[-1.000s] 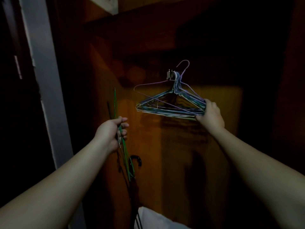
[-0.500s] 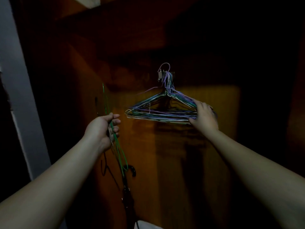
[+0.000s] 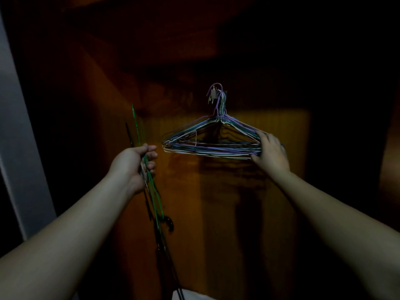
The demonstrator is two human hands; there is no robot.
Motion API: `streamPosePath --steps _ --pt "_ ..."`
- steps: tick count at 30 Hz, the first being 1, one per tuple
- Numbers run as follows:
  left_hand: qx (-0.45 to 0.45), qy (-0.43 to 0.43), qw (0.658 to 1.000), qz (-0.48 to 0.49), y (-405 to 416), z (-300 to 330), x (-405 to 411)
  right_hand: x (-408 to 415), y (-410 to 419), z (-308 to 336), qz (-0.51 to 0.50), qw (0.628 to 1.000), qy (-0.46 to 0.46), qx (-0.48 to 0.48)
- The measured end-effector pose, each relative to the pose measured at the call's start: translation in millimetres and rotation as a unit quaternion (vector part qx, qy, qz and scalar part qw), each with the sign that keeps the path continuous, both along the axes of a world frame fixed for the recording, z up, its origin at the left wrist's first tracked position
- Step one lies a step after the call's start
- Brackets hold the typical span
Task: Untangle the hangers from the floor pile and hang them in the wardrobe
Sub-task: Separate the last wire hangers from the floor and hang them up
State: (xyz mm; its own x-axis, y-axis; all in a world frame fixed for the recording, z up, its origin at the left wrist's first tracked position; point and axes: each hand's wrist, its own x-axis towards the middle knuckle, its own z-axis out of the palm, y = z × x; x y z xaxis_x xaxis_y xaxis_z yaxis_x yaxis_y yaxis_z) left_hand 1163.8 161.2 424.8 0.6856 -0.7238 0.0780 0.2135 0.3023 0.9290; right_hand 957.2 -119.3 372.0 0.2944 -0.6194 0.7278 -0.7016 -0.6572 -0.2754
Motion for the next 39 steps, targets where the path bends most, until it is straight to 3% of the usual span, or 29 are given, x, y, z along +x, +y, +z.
streamPosePath --steps 14,29,37,39 --pt "0.017 -0.002 0.999 -0.035 -2.2 -5.6 13.3 -1.9 1.8 -8.9 -0.017 0.999 0.018 0.021" --pt "0.011 0.046 0.996 -0.072 -1.4 -16.5 18.1 -3.9 1.7 6.9 -0.132 0.986 0.105 -0.006" --pt "0.02 0.056 0.991 -0.12 17.2 -32.8 21.6 -5.3 8.1 -2.3 -0.174 0.977 0.104 0.068" --pt "0.019 0.056 0.989 -0.138 23.3 -38.1 23.3 -0.1 23.5 -6.0 -0.164 0.982 0.086 0.047"
